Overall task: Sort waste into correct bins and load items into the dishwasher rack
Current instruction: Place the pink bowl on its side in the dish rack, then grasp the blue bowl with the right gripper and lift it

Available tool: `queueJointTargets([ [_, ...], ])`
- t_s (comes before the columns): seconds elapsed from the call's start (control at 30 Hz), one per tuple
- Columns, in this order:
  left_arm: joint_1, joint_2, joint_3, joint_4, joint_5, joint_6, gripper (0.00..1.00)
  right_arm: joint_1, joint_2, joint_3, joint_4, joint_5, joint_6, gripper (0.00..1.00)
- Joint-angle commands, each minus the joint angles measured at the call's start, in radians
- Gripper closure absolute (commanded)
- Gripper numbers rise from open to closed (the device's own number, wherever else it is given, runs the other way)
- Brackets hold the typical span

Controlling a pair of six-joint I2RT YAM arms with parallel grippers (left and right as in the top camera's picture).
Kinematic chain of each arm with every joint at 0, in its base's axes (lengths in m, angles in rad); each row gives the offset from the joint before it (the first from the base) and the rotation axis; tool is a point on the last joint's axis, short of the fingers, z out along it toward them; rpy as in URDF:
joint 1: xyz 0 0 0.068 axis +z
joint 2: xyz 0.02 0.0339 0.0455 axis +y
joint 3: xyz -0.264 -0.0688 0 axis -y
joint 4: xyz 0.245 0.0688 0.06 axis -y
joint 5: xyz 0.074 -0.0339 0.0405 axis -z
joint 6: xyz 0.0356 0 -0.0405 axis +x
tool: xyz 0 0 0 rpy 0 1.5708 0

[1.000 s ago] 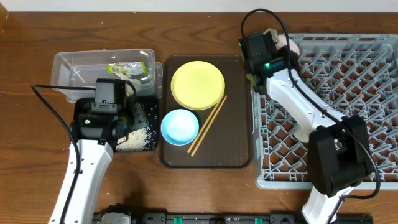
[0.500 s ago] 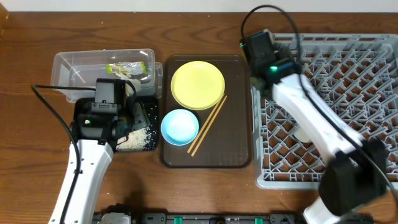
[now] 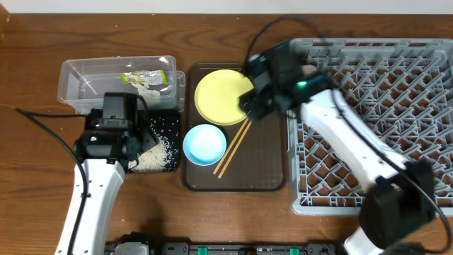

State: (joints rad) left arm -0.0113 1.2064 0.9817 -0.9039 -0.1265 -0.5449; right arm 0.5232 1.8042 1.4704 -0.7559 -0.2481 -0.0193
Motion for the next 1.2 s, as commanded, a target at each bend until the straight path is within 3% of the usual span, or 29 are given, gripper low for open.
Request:
queueJointTargets([
  [0.0, 0.026, 0.002, -0.009, -0.005, -0.043, -0.044, 0.25, 0.069, 0.059, 0.0, -0.019, -0.078, 0.026, 0.28],
  [0.3, 0.031, 0.002, -0.009, -0.008, -0.043, -0.044, 0.25, 0.214, 0.198, 0.0, -0.021, 0.04, 0.134, 0.34],
  [0.4, 0.031, 0.002, -0.009, -0.008, -0.043, -0.044, 0.25, 0.232, 0.242, 0.0, -0.012, 0.06, 0.161, 0.41],
  [0.47, 0.031, 0.002, -0.009, -0.008, -0.042, -0.044, 0.25, 0.238, 0.263, 0.0, 0.0, 0.061, 0.161, 0.55],
  [0.53, 0.031, 0.002, -0.009, -0.009, -0.042, -0.044, 0.25, 0.237, 0.264, 0.0, 0.012, 0.064, 0.162, 0.76],
  [0.67, 0.031, 0.002, -0.009, -0.009, -0.042, -0.044, 0.25, 0.219, 0.241, 0.025, 0.021, 0.105, 0.172, 0.99],
  [0.9, 0.031, 0.002, -0.009, -0.009, -0.042, -0.044, 0.25, 0.123, 0.086, 0.122, -0.05, 0.356, 0.164, 0.99],
  [1.17, 0.031, 0.002, -0.009, -0.008, -0.042, -0.044, 0.24, -0.068, -0.106, 0.14, -0.029, 0.743, -0.011, 0.99],
])
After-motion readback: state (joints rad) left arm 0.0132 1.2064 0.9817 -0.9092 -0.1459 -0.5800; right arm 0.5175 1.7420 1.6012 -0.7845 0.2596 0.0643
